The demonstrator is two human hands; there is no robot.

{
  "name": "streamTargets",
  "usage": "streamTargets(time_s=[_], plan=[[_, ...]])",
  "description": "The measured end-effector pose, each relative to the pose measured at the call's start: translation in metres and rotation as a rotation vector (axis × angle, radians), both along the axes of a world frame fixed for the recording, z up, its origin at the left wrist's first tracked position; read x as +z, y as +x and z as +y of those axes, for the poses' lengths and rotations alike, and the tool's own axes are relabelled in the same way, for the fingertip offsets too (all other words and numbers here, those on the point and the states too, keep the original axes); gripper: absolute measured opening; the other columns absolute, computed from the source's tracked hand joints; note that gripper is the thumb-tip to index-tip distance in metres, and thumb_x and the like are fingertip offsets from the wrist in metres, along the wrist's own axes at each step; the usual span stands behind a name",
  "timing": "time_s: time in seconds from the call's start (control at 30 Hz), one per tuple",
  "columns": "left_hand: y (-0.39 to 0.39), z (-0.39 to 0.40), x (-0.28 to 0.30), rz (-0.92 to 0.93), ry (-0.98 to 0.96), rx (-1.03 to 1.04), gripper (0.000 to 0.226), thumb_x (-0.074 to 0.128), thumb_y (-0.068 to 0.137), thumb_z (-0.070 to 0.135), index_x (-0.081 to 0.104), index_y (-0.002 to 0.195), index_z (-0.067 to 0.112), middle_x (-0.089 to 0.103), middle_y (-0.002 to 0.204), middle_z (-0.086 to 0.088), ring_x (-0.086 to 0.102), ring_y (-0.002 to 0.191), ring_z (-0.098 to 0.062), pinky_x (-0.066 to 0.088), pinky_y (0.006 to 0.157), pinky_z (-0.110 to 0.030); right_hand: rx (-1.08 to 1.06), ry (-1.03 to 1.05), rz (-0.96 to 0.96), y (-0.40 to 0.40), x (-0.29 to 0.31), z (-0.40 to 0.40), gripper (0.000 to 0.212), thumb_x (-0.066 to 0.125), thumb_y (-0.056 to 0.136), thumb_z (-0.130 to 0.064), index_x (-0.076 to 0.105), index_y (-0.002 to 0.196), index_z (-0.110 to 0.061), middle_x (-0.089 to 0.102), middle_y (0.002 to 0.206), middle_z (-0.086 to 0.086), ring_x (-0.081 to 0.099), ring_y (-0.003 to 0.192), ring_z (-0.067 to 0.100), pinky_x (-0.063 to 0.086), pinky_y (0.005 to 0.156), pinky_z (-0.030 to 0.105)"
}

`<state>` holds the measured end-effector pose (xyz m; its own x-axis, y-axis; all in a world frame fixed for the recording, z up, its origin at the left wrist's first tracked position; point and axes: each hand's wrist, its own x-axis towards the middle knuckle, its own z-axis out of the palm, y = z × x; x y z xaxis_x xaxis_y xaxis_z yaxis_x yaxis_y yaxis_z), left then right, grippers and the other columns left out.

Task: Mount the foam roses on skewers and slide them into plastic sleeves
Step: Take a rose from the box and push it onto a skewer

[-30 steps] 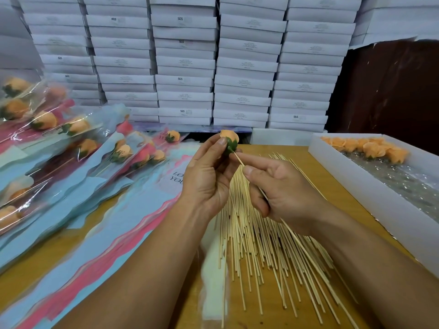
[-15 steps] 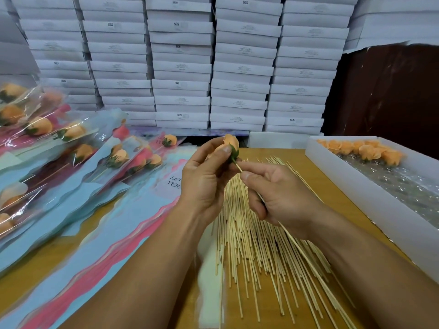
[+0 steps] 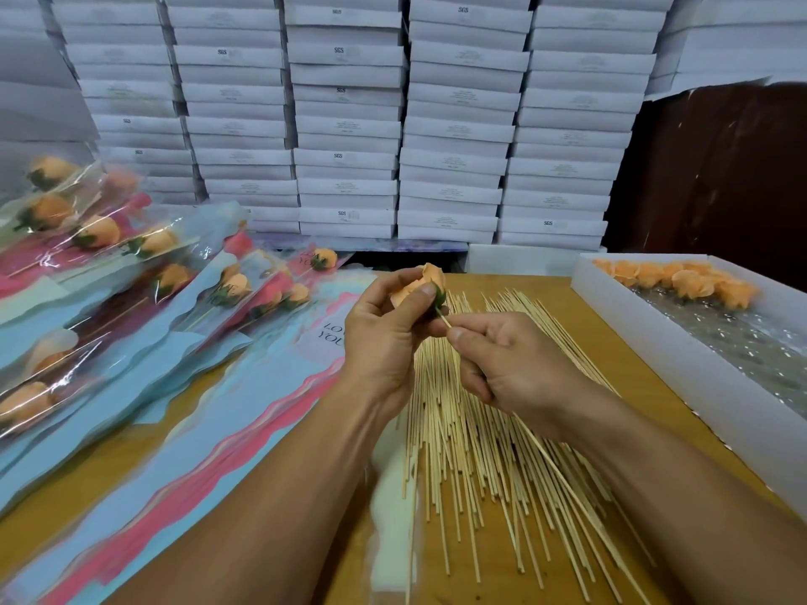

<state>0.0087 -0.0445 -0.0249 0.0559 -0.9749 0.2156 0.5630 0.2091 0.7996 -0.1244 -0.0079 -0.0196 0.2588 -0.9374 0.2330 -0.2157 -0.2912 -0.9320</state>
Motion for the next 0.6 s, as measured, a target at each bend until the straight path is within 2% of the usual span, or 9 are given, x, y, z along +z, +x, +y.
streamTargets(time_s=[0.13,0.23,0.3,0.33,0.4,0.47,0.5,0.57,0.6], plan=[[-0.012,0.003,-0.009,-0.198,0.042,0.059,0.033,0.056,0.101,0.022,0.049,0.133,0.023,0.07,0.098,-0.007,0.068,0.071,-0.012,0.058,0.073,-0.03,-0.053,0.076,-0.046,-0.01,0.003,-0.003,0.028,0.043,0.108,-0.017,0.07,0.113,-0.021,0.045,0.044,0.0,0.038,0.035,0.004,0.033,0.037,0.014],[-0.007,0.004,-0.005,-0.71,0.077,0.172,0.052,0.052,0.102,0.034,0.036,0.15,0.023,0.059,0.133,-0.005,0.059,0.119,-0.019,0.048,0.102,-0.038,-0.178,0.1,-0.058,-0.021,0.004,-0.009,0.028,0.04,0.109,-0.017,0.067,0.114,-0.015,0.048,0.045,0.0,0.041,0.034,0.003,0.034,0.036,0.011],[0.001,0.002,0.006,-1.09,0.093,0.208,0.047,0.051,0.102,0.029,0.045,0.147,0.014,0.052,0.144,-0.005,0.051,0.13,-0.022,0.039,0.103,-0.031,-0.241,0.119,-0.063,-0.026,0.002,-0.015,0.028,0.038,0.109,-0.016,0.066,0.112,-0.014,0.049,0.045,0.0,0.043,0.035,0.003,0.034,0.036,0.01],[0.006,0.0,0.015,-1.239,0.07,0.211,0.041,0.05,0.102,0.025,0.053,0.139,0.011,0.056,0.14,-0.006,0.054,0.125,-0.024,0.041,0.097,-0.03,-0.259,0.126,-0.061,-0.027,0.001,-0.017,0.028,0.038,0.109,-0.016,0.066,0.111,-0.016,0.05,0.045,0.0,0.043,0.035,0.003,0.034,0.036,0.01],[0.016,-0.009,0.034,-1.505,-0.034,0.203,0.025,0.047,0.1,0.015,0.068,0.107,0.004,0.069,0.106,-0.011,0.064,0.096,-0.026,0.048,0.076,-0.031,-0.273,0.132,-0.047,-0.029,-0.002,-0.02,0.027,0.038,0.109,-0.017,0.065,0.109,-0.018,0.051,0.046,-0.001,0.043,0.036,0.004,0.034,0.036,0.014],[0.028,-0.019,0.048,-1.714,-0.11,0.186,0.03,0.044,0.096,0.005,0.056,0.068,0.003,0.055,0.065,-0.01,0.051,0.06,-0.024,0.038,0.052,-0.029,-0.278,0.128,-0.035,-0.033,-0.004,-0.022,0.027,0.038,0.108,-0.017,0.066,0.11,-0.019,0.053,0.046,-0.001,0.042,0.035,0.005,0.033,0.036,0.015],[0.037,-0.025,0.05,-1.804,-0.121,0.177,0.034,0.043,0.094,0.0,0.046,0.061,0.007,0.046,0.059,-0.008,0.042,0.056,-0.023,0.03,0.048,-0.029,-0.281,0.127,-0.025,-0.035,-0.004,-0.023,0.028,0.039,0.108,-0.018,0.066,0.11,-0.019,0.053,0.047,-0.001,0.042,0.036,0.005,0.033,0.037,0.016],[0.058,-0.037,0.045,-1.982,-0.118,0.195,0.03,0.042,0.095,-0.003,0.05,0.069,0.009,0.056,0.072,-0.012,0.047,0.067,-0.025,0.034,0.051,-0.029,-0.283,0.127,-0.002,-0.037,-0.006,-0.026,0.027,0.039,0.108,-0.02,0.067,0.11,-0.022,0.055,0.048,-0.002,0.042,0.038,0.007,0.034,0.039,0.02],[0.071,-0.044,0.037,-2.045,-0.106,0.204,0.023,0.041,0.099,0.002,0.06,0.088,0.007,0.066,0.097,-0.016,0.055,0.084,-0.027,0.045,0.063,-0.03,-0.28,0.13,0.007,-0.037,-0.006,-0.027,0.027,0.04,0.108,-0.022,0.067,0.11,-0.024,0.056,0.049,-0.003,0.042,0.04,0.009,0.033,0.041,0.023]])
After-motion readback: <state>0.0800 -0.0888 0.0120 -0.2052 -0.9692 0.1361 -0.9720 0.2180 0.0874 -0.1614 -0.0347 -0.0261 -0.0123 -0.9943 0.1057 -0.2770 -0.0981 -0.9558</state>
